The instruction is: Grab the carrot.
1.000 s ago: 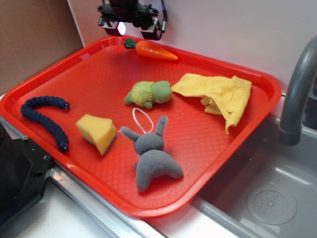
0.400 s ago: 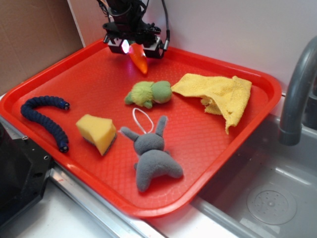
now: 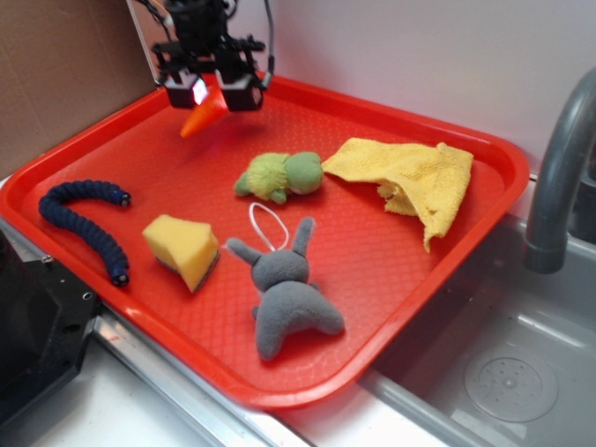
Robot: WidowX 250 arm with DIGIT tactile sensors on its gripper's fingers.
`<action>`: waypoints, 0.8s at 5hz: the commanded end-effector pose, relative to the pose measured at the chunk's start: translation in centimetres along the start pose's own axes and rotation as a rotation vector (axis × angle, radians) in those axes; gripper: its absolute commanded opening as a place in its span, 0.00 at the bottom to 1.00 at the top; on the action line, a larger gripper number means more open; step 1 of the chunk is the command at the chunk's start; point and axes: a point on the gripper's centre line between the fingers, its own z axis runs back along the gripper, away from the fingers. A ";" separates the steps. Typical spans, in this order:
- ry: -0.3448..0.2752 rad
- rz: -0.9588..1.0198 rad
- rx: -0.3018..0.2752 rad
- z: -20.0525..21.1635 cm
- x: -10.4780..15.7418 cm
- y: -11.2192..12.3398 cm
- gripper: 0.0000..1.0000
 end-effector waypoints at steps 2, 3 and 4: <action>-0.075 -0.202 -0.012 12.6 -2.8 -0.2 0.00; -0.048 -0.234 -0.078 15.0 -3.9 -0.6 0.00; -0.087 -0.222 -0.038 16.5 -4.2 0.7 0.00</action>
